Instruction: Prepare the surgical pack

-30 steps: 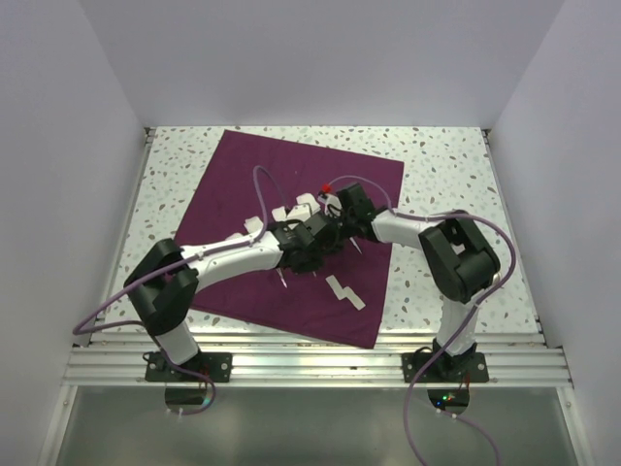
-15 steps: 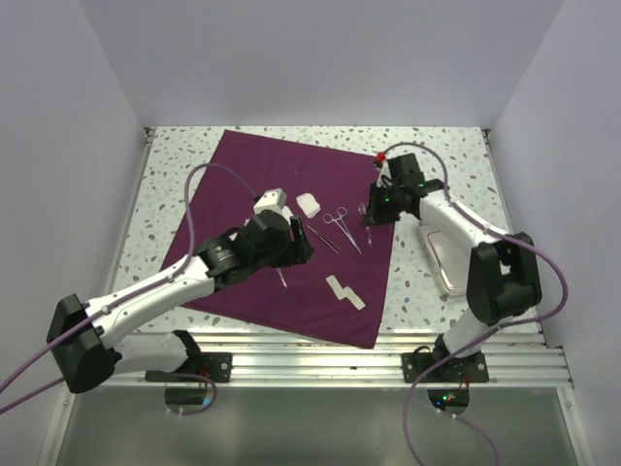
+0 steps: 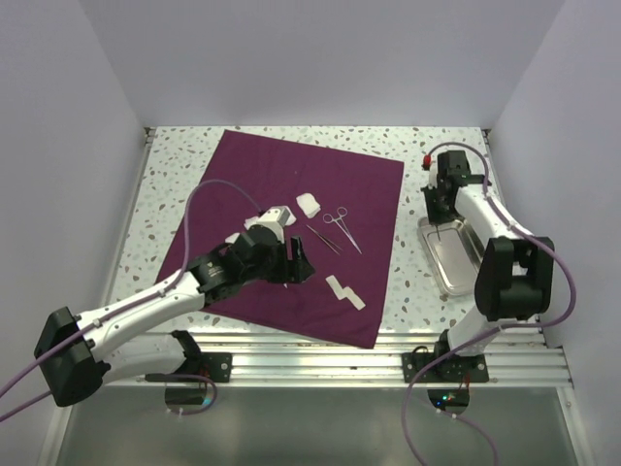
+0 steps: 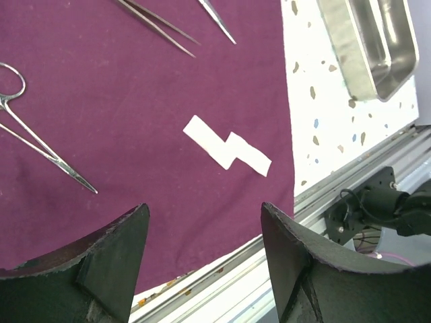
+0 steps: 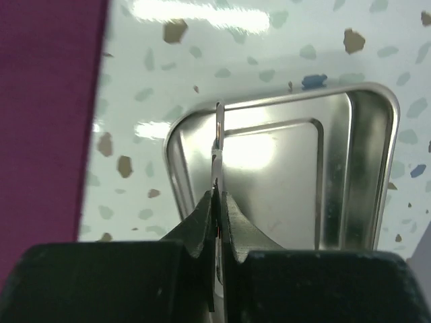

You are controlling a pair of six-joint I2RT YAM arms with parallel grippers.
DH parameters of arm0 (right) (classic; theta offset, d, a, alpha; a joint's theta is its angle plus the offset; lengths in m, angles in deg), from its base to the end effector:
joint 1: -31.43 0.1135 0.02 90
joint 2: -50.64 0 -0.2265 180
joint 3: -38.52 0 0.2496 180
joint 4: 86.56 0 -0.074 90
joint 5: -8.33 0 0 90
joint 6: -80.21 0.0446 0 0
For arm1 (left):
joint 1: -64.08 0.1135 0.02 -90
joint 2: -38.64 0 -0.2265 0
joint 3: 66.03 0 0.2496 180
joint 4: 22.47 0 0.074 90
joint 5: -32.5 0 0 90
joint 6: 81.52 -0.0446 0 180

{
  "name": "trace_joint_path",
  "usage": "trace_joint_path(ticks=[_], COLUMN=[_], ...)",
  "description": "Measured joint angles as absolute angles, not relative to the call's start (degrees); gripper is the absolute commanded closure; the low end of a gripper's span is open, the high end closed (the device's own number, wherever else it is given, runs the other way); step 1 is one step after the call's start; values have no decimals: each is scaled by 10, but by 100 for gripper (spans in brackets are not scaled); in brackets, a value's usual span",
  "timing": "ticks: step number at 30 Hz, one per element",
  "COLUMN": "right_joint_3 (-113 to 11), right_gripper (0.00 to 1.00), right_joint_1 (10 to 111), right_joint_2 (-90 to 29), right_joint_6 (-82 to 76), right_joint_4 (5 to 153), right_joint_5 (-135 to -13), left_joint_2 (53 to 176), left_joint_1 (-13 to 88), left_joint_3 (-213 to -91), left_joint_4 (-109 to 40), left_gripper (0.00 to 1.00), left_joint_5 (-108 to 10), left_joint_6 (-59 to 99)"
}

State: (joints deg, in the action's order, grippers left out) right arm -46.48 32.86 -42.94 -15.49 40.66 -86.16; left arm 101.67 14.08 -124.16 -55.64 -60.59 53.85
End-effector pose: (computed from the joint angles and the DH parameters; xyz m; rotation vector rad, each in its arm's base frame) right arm 0.3377 0.0049 0.1984 -0.1379 2.6387 -0.1286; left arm 0.1685 -0.1971 0.2210 0.0647 2.3702 -0.8107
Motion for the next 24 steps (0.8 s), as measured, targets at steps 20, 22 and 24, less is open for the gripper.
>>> trace_joint_path(ticks=[20,22,24], right_joint_3=[-444,-451,-455], right_gripper=[100,100,100], right_joint_1=[295,295,295], right_joint_2=[-530,-533,-537], right_joint_6=[-214,-211,-203], right_joint_4=[384,385,387], right_joint_5=[-778,-752,-728], left_joint_2=[1001,1001,1001], left_joint_1=[145,149,153], left_joint_3=[-1230,-1230,-1230], left_joint_4=[-536,-536,-536], left_gripper=[32,32,32], left_joint_5=[-590,-590,-590], left_joint_6=[537,537,537])
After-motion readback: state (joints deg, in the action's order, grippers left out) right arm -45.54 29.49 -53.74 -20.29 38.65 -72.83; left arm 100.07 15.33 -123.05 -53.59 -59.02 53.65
